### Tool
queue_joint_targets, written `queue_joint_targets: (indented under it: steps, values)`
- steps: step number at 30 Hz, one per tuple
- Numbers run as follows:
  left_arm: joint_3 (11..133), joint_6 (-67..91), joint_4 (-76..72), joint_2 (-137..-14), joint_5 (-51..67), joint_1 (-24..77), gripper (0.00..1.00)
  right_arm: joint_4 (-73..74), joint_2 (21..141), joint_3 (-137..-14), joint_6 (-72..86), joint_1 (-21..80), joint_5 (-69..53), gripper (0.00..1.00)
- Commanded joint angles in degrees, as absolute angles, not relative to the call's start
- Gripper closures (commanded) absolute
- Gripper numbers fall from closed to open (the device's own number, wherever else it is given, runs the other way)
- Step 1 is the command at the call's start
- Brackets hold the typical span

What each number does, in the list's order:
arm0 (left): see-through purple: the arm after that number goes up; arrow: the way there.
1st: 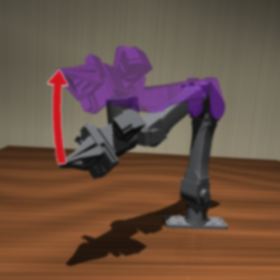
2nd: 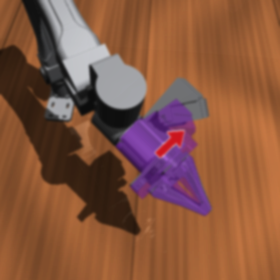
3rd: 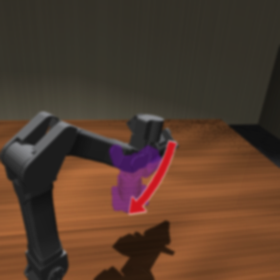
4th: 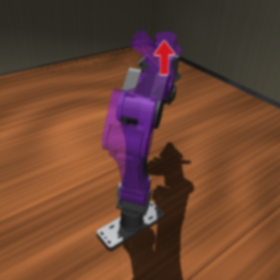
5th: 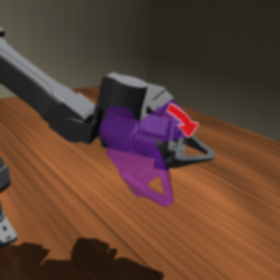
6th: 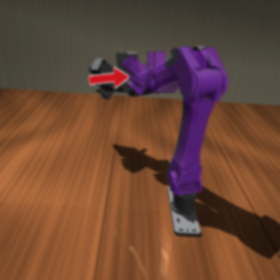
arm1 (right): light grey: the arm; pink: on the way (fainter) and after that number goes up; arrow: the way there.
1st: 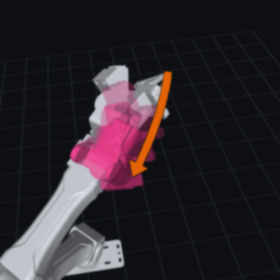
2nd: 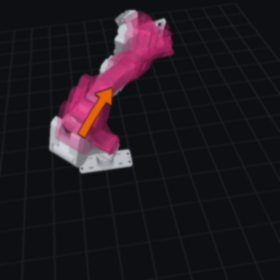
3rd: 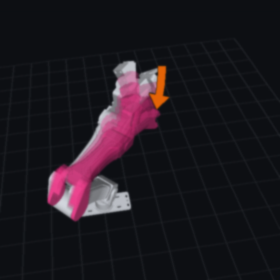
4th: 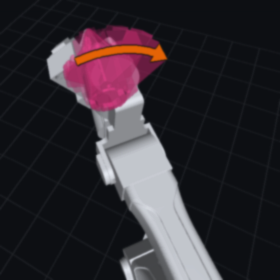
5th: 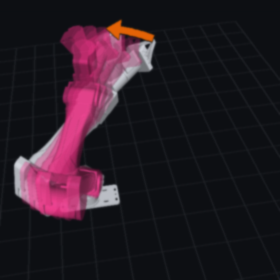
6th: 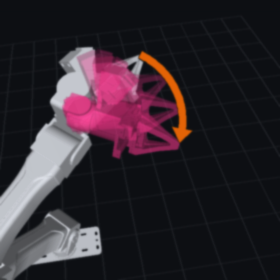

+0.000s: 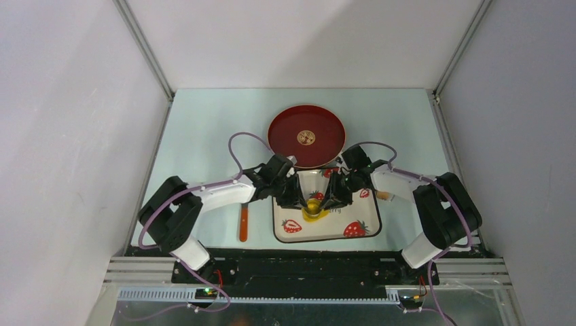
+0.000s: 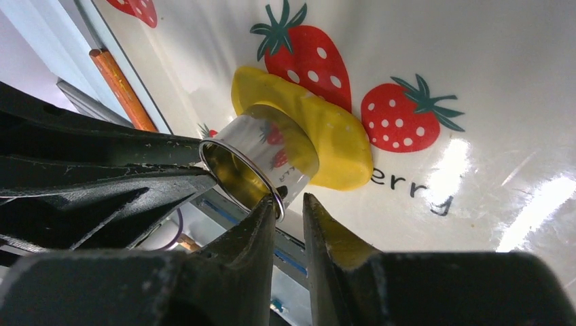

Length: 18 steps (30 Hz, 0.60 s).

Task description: Roll out the dumpling wrappers from the dough

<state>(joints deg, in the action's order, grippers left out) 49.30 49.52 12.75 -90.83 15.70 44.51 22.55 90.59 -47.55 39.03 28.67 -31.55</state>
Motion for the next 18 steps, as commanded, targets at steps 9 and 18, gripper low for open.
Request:
queue_joint_targets:
  steps: [9,18]
  values:
    - [51.63,49.12,11.55,-92.74,16.38,45.14,0.80,19.26,92.53,-49.39,39.69,29.00,-33.55,0.85]
    - [51.57,49.46,11.54,-94.54,16.23,45.21,1.00,20.38,93.40,-49.39,39.01,29.08,-32.66,1.00]
